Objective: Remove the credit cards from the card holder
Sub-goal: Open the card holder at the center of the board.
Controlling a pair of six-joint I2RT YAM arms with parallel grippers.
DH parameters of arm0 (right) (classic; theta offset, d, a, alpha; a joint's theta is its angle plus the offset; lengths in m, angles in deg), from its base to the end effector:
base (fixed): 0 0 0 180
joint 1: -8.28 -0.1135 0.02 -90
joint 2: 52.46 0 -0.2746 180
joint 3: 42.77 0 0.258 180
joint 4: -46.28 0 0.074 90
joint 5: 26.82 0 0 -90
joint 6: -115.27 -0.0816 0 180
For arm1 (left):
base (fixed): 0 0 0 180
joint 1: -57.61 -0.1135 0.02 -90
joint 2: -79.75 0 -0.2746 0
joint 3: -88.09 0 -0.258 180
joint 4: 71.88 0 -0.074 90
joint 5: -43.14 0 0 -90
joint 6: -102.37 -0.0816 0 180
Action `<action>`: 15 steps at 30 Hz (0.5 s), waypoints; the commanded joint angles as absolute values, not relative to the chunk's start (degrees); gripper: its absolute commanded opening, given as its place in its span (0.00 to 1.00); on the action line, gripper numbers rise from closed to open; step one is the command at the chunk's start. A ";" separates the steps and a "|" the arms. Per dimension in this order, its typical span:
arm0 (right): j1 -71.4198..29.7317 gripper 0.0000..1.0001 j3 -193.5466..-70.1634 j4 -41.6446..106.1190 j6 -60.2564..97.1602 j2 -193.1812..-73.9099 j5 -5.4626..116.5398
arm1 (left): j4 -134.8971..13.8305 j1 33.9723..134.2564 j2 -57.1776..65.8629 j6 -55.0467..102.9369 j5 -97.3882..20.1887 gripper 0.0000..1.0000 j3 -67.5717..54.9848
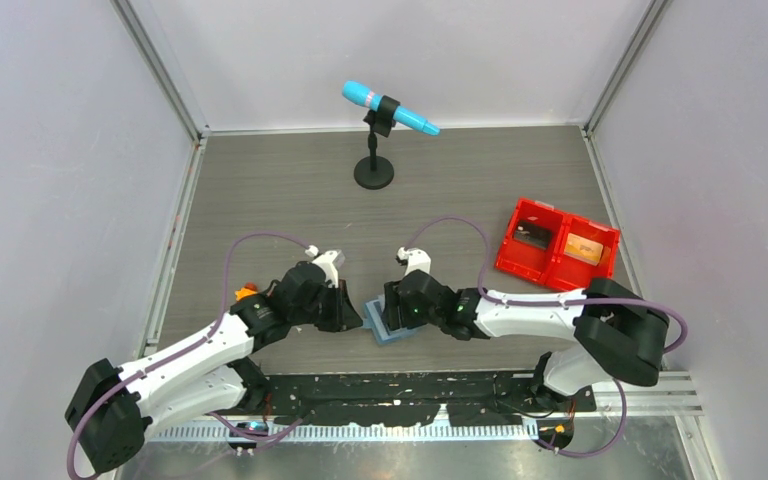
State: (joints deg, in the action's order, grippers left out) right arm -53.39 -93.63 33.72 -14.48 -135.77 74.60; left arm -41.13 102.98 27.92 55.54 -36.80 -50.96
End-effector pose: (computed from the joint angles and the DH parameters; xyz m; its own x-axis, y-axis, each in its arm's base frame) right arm 0.1635 0.2692 0.1389 -0.7673 -0.1024 -0.6331 -0.3977 0.8504 0.3444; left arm 0.1437 -0.1659 0.1782 -0.8825 -0.0649 -0.4657 0.2586 0.7602 -0.5960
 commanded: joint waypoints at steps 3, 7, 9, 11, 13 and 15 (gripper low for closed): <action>-53.51 0.65 -93.97 30.49 -13.59 -131.05 79.21 | -40.73 103.03 28.65 54.91 -37.94 0.00 -50.47; -53.50 0.66 -93.73 28.23 -13.42 -129.59 80.91 | -40.24 103.02 28.81 54.82 -38.24 0.00 -50.48; -53.50 0.66 -93.48 27.35 -13.23 -128.95 81.95 | -40.11 103.03 28.98 54.82 -38.22 0.00 -50.54; -53.46 0.66 -93.41 26.17 -13.20 -128.37 83.19 | -39.99 102.97 29.01 54.82 -38.24 0.00 -50.48; -53.36 0.64 -93.40 24.87 -13.02 -127.95 84.42 | -39.93 102.97 28.98 54.82 -38.33 0.00 -50.39; -53.27 0.63 -93.27 23.64 -12.94 -127.24 85.19 | -39.82 103.02 28.95 54.82 -38.31 0.00 -50.33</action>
